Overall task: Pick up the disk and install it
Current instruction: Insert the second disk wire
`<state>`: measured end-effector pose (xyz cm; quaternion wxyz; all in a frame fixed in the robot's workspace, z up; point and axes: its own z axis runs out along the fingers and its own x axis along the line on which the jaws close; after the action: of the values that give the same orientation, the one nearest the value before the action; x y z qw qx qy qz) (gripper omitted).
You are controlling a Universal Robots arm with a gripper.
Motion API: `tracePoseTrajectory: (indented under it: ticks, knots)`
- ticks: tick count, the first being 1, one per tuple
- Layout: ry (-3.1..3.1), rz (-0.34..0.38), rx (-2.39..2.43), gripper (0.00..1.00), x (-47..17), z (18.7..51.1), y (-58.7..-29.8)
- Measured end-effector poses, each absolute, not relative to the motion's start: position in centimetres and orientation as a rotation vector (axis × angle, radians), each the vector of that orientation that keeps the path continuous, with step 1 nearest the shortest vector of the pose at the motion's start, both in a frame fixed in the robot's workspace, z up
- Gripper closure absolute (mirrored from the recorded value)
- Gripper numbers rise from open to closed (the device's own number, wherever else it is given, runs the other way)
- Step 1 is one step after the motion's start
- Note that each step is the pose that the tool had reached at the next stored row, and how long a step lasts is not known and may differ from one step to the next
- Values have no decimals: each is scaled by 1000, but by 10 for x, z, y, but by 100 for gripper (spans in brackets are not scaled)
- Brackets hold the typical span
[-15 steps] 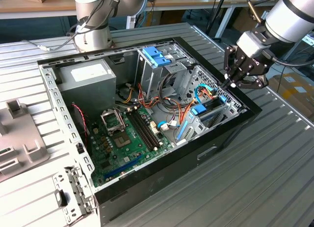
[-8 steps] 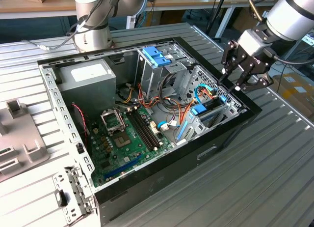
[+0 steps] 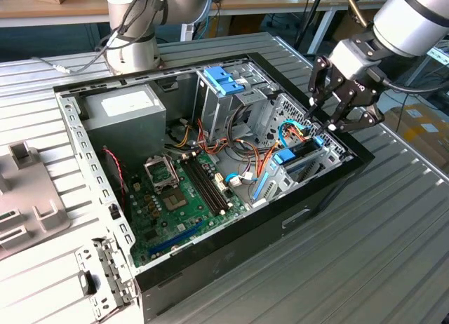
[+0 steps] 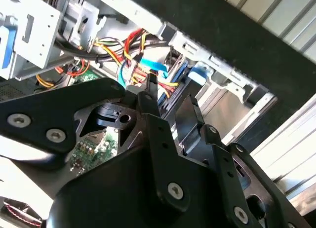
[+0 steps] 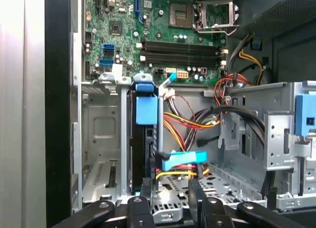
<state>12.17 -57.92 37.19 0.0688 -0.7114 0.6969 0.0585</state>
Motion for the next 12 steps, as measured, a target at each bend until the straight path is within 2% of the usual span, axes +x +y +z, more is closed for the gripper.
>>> tracePoseTrajectory:
  ticks: [12]
  knots:
    - [2098, 176, -2142, 58, 106, 368, -590]
